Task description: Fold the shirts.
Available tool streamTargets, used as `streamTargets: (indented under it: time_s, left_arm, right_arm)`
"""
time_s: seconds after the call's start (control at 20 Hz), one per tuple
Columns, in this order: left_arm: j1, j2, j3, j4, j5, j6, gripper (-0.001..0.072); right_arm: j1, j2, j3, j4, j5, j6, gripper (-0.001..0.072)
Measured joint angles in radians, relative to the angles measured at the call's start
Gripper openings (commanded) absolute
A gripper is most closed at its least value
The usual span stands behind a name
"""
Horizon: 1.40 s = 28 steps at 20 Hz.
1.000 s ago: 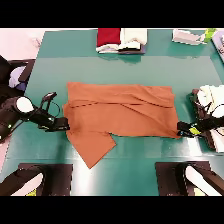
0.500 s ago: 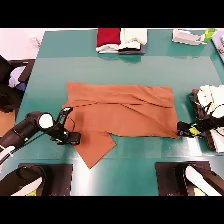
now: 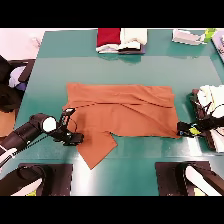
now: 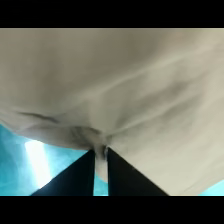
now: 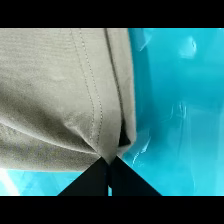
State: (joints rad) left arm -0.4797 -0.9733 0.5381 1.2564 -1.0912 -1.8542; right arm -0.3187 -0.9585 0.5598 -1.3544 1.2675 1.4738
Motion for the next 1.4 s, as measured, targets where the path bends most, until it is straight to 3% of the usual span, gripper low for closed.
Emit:
streamTargets:
  time_s: [0.05,0.3,0.5,0.9,1.15,1.4]
  left_arm:
    - [0.000,0.000,0.000,0.000,0.002,-0.003,0.0024]
    - [-0.001,0.001,0.047,0.027,-0.026,-0.001,0.0024]
    - [-0.001,0.017,0.143,0.117,-0.144,0.025,0.0023]
    - [-0.002,0.221,0.252,0.200,-0.354,0.057,0.0024]
    - [0.036,0.219,0.334,0.279,-0.262,0.090,0.0024]
    - [0.178,0.041,0.439,0.309,-0.072,0.183,0.0024]
  right_arm:
    - [0.000,0.000,0.000,0.000,0.000,-0.001,0.0017]
    - [0.000,0.000,0.033,0.000,0.012,-0.003,0.0016]
    - [0.000,0.029,0.109,-0.002,0.101,-0.006,0.0015]
    - [0.000,0.254,0.153,-0.010,0.227,-0.008,0.0014]
    - [0.000,0.175,0.282,-0.004,0.202,0.000,0.0014]
    - [0.035,-0.049,0.459,0.002,0.121,0.004,0.0014]
